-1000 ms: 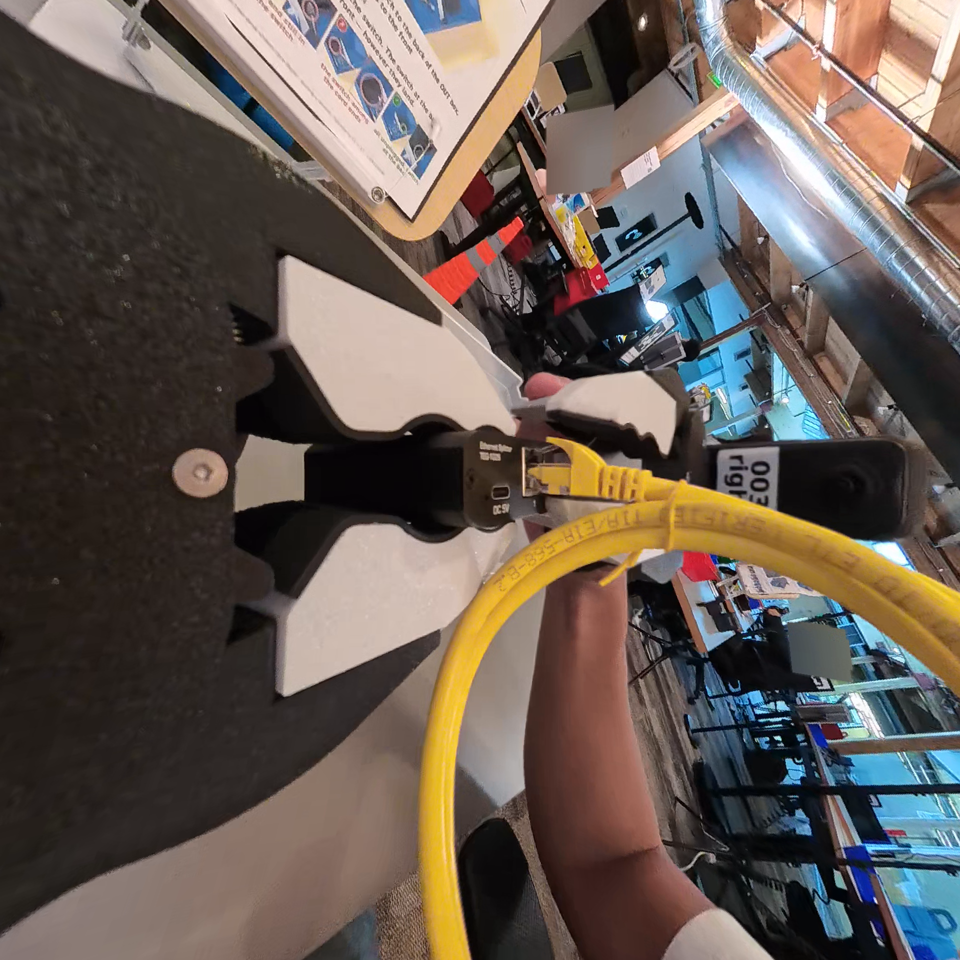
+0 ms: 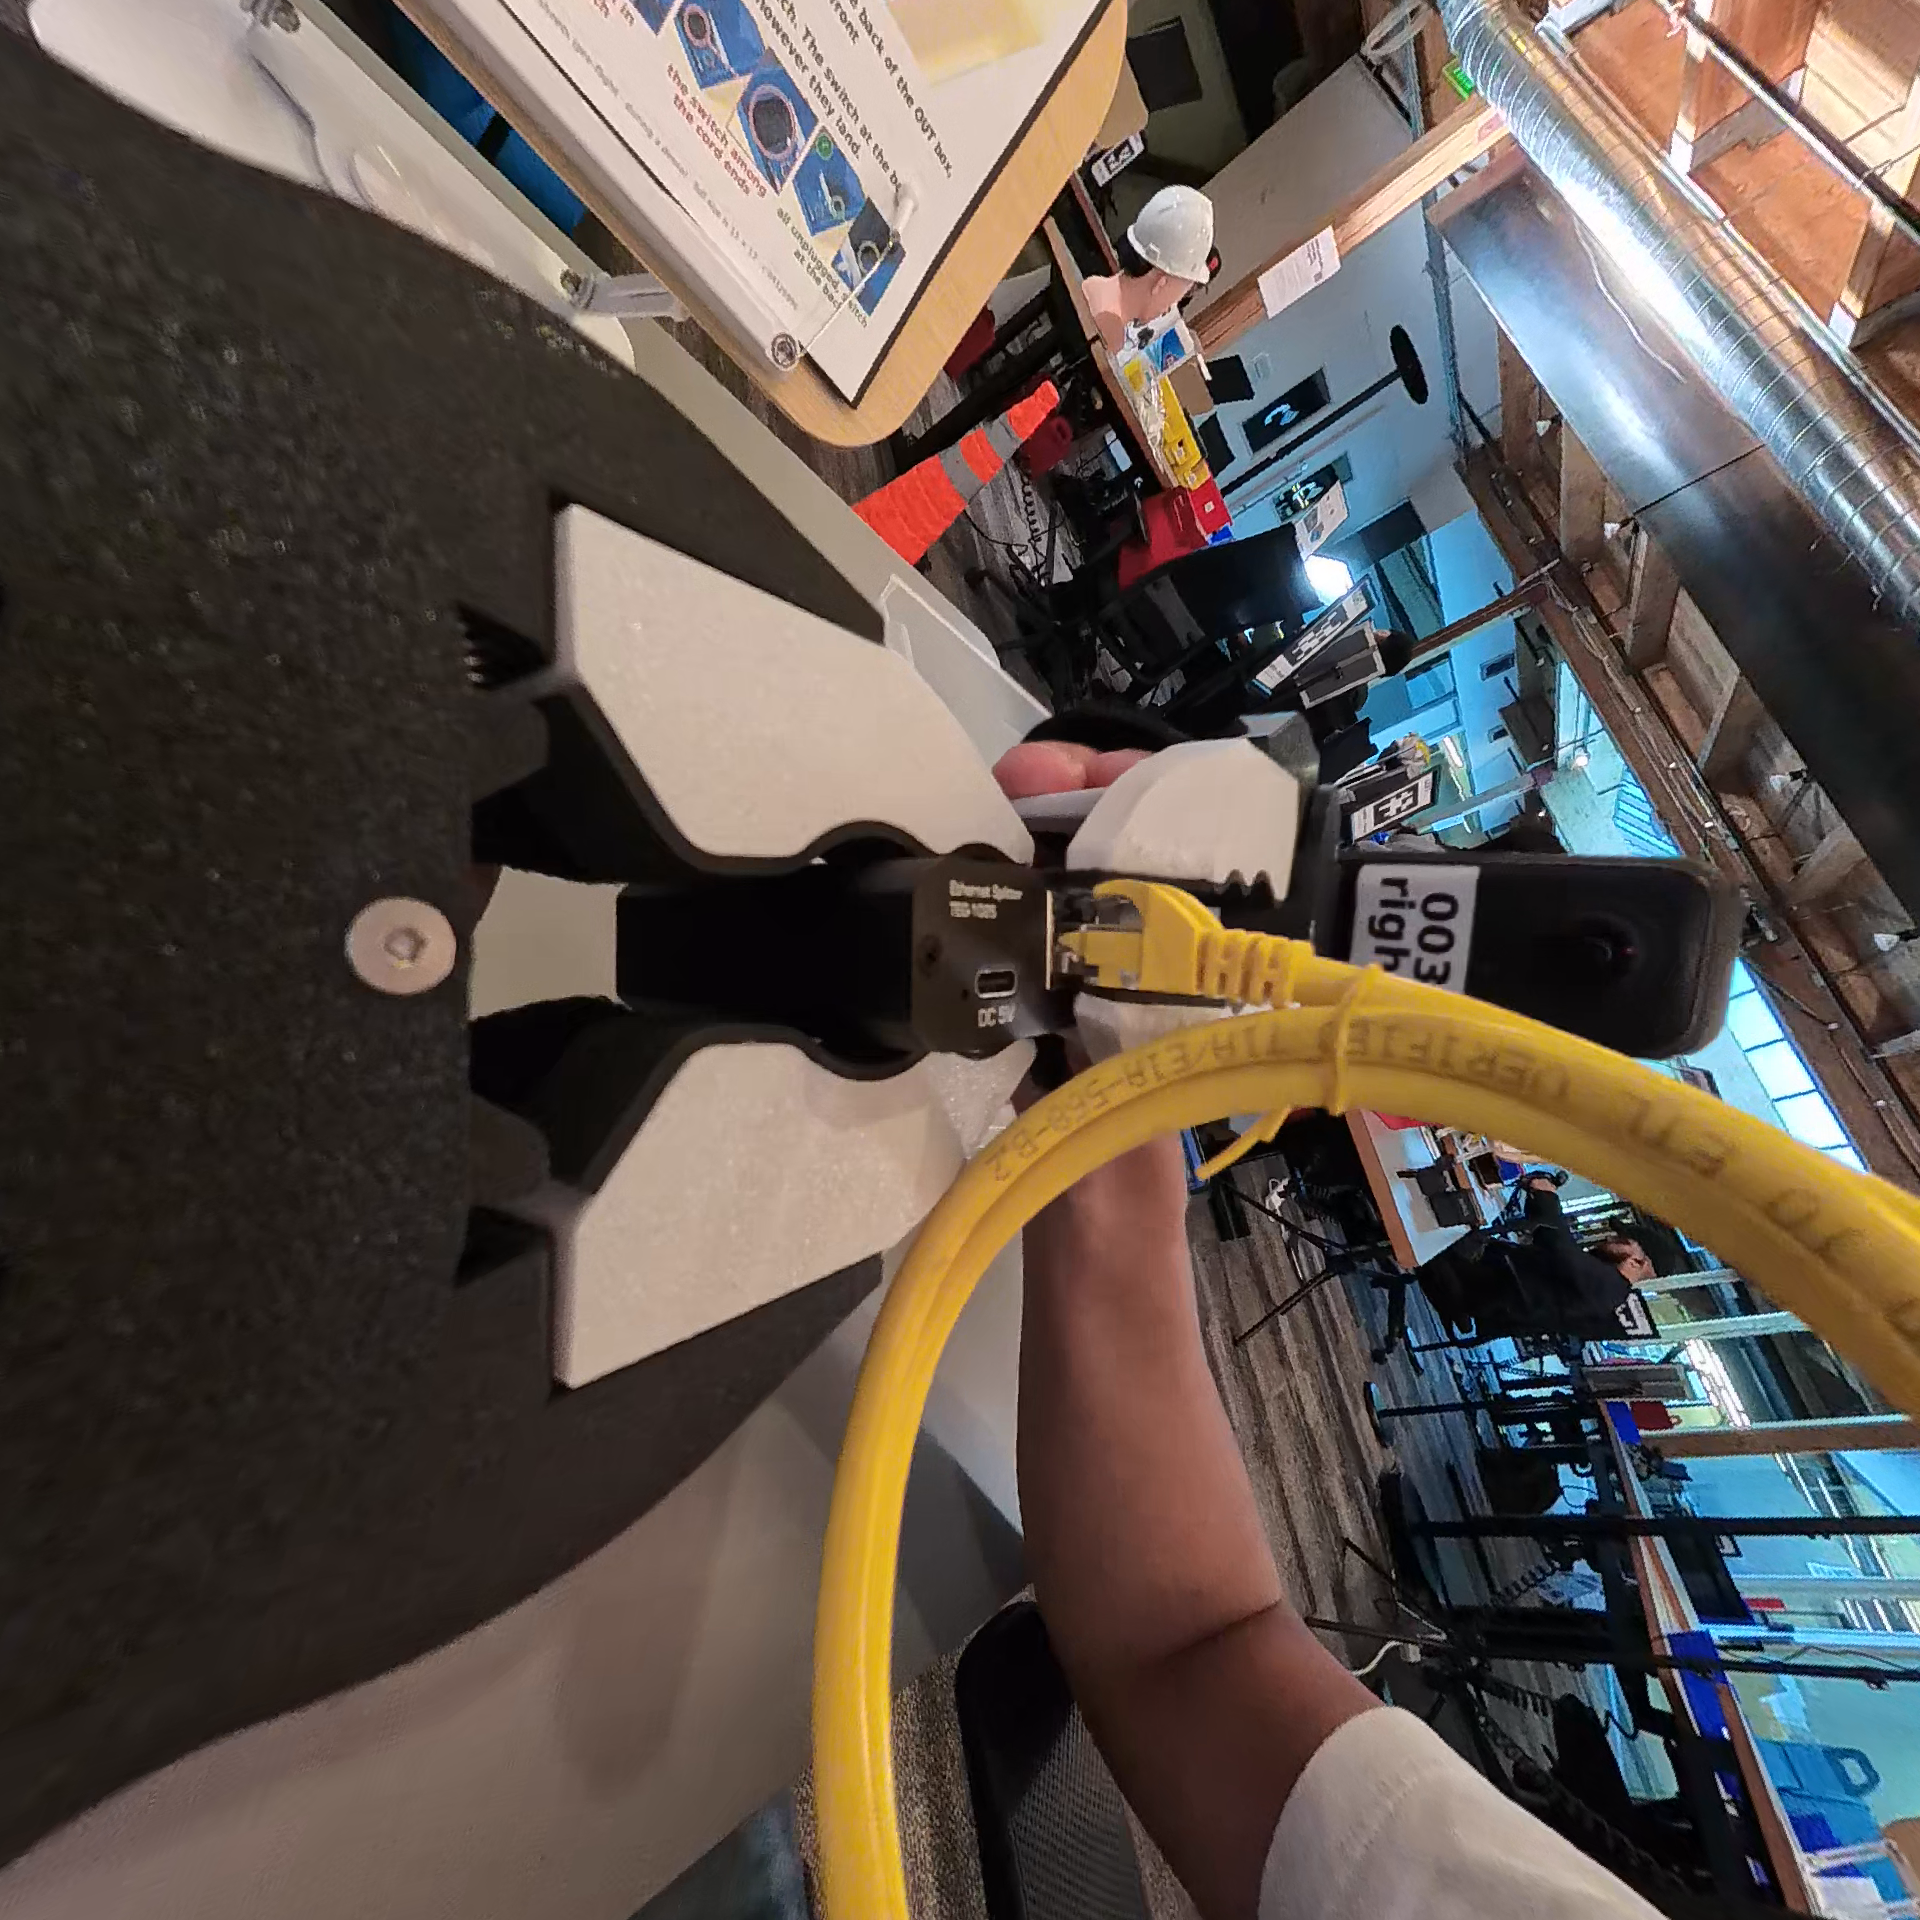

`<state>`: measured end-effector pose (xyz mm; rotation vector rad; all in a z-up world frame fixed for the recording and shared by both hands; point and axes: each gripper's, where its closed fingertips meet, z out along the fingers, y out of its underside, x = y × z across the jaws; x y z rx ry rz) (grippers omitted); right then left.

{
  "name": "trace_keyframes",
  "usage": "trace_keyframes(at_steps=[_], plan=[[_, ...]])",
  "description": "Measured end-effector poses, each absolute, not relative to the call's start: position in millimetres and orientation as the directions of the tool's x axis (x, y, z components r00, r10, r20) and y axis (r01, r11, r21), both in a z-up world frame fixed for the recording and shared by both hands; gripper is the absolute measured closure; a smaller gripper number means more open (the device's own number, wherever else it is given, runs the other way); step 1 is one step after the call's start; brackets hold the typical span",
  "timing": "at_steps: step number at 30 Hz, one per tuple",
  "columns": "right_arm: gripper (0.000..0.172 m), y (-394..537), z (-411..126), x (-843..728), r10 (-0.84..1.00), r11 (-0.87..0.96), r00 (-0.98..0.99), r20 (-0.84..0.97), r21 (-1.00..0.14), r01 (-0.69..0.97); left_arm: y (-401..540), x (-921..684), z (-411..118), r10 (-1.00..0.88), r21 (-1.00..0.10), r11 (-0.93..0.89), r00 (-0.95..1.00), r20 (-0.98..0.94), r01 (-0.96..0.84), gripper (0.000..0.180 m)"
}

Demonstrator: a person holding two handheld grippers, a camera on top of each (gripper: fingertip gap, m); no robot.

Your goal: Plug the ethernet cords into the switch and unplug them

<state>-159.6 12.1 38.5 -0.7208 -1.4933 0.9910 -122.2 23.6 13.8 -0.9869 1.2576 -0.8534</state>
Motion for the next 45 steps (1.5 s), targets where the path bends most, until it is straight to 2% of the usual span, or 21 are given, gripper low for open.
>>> trace_keyframes(at_steps=[4, 15, 21, 26, 29, 34, 37, 41, 45], plan=[[0.16, 16.0, 33.3, -159.1, 0.884, 0.434, -0.174, 0.435, -0.9, -0.041, 26.4, -121.5, 8.8, -0.942, -0.949, 0.314, 0.118, -0.313, -0.017, 0.155], [0.16, 11.9, 32.3, -159.4, 0.886, 0.427, -0.192, 0.421, -0.904, -0.014, 21.5, -120.5, 7.7, -0.932, -0.94, 0.339, 0.121, -0.341, -0.035, 0.155], [0.159, 17.0, 30.5, -161.5, 0.928, 0.312, -0.213, 0.305, -0.95, 0.0, 31.4, -123.2, 3.6, -0.911, -0.925, 0.369, 0.162, -0.38, -0.093, 0.155], [0.158, 28.9, 24.4, -158.6, 0.916, 0.382, -0.15, 0.372, -0.923, 0.044, 43.8, -126.5, -2.4, -0.881, -0.904, 0.398, 0.211, -0.424, -0.154, 0.155], [0.145, 43.4, 20.9, -152.4, 0.934, 0.355, -0.076, 0.349, -0.928, 0.11, 49.8, -131.7, -5.4, -0.848, -0.881, 0.433, 0.243, -0.47, -0.191, 0.155], [0.148, 72.3, 19.0, -130.1, 0.968, 0.199, 0.092, 0.233, -0.939, 0.281, 69.7, -142.2, -9.5, -0.764, -0.827, 0.479, 0.323, -0.558, -0.295, 0.155], [0.144, 89.5, 21.8, -121.9, 0.962, 0.012, 0.25, 0.105, -0.937, 0.348, 87.6, -148.0, -20.6, -0.673, -0.754, 0.502, 0.358, -0.648, -0.423, 0.155], [0.142, 85.4, 18.9, -128.7, 0.925, -0.236, 0.368, -0.098, -0.905, 0.354, 101.4, -149.7, -34.0, -0.614, -0.705, 0.48, 0.374, -0.695, -0.522, 0.155], [0.145, 75.5, 13.8, -143.9, 0.886, -0.32, 0.44, -0.148, -0.881, 0.348, 112.2, -153.4, -47.1, -0.54, -0.626, 0.471, 0.358, -0.762, -0.622, 0.155]])
